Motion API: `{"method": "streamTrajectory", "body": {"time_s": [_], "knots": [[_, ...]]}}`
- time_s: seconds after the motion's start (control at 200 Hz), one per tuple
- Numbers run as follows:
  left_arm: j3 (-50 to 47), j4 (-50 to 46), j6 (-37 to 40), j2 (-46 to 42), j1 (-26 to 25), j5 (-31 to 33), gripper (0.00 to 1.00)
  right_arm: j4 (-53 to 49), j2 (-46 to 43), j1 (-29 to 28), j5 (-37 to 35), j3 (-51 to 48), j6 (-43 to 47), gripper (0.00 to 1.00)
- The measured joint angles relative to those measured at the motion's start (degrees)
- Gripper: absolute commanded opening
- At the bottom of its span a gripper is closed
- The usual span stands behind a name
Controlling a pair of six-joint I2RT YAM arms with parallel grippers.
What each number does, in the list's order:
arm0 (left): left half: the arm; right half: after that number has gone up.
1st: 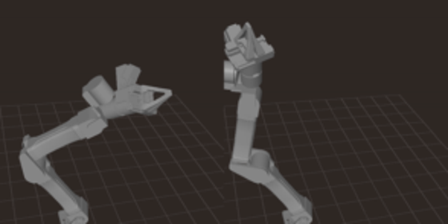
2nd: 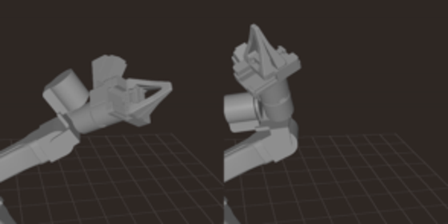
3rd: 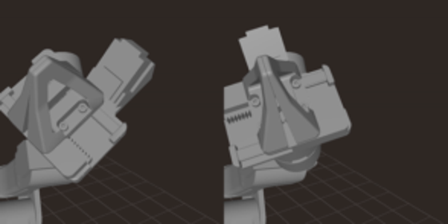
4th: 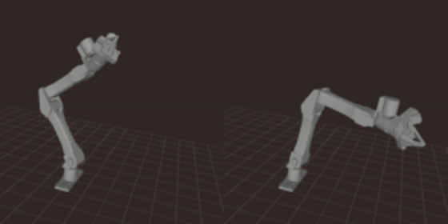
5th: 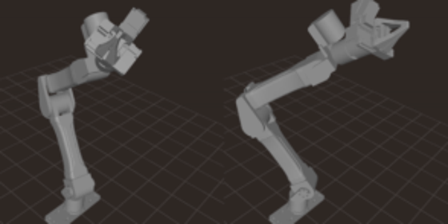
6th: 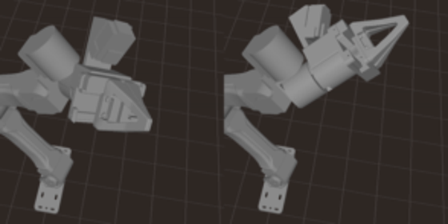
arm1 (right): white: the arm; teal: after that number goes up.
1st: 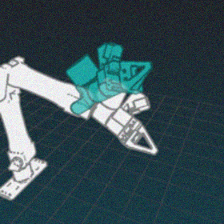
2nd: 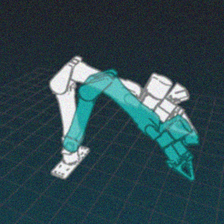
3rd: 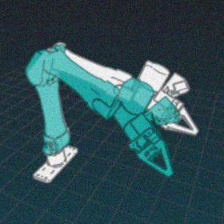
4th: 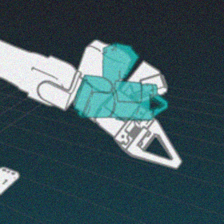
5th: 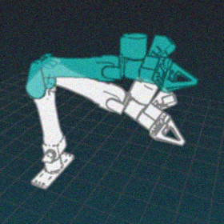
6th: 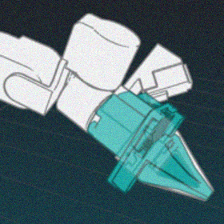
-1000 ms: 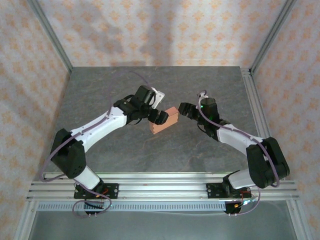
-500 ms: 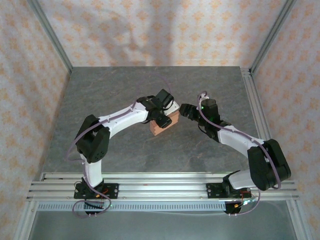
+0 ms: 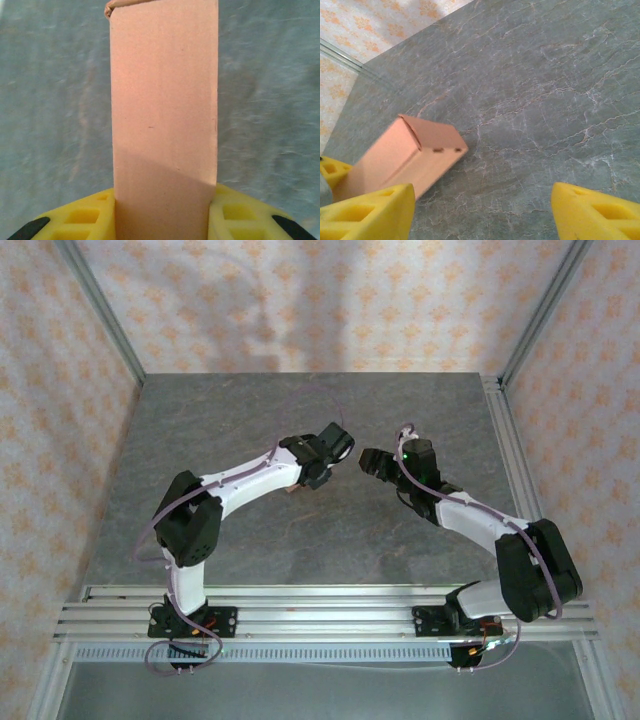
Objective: Fold the paper box
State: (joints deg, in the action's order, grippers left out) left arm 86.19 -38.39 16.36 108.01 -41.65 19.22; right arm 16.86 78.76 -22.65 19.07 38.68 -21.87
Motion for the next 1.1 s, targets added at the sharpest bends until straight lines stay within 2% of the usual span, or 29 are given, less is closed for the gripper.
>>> {"method": "streamTrajectory", "body": {"time_s": [0.145,0.285,0.455,0.641,0.761,0.936,1.056,1.101], "knots": [[1.05,-2.19,-1.92,1.09,-0.02,10.73,0.42,0.04,0.31,0.00,0.02,0.00,-0.02,0.71],[5.95,-6.58,-6.73,7.43,0.00,16.87,0.40,0.04,0.52,0.00,0.07,0.00,-0.07,0.71],[16.11,-14.86,-16.59,17.92,0.00,19.26,0.39,-0.09,0.52,0.00,-0.04,-0.02,-0.15,0.71],[23.96,-21.57,-25.27,22.38,0.00,18.73,0.42,-0.13,0.46,0.22,0.07,-1.11,-0.22,0.72],[25.44,-23.41,-28.41,23.43,0.00,17.70,0.55,-0.15,0.07,0.22,0.00,-1.70,-0.15,0.71],[24.96,-23.45,-30.97,23.23,0.04,13.68,0.85,-0.17,-1.75,0.22,-0.85,-2.58,0.07,0.73],[20.83,-20.48,-31.76,20.24,0.31,8.48,0.98,-0.15,-2.56,0.22,-1.53,-2.95,0.55,0.78],[18.78,-18.93,-31.85,17.86,0.48,6.36,1.00,-0.15,-2.67,0.22,-1.73,-3.04,0.76,0.81]]}}
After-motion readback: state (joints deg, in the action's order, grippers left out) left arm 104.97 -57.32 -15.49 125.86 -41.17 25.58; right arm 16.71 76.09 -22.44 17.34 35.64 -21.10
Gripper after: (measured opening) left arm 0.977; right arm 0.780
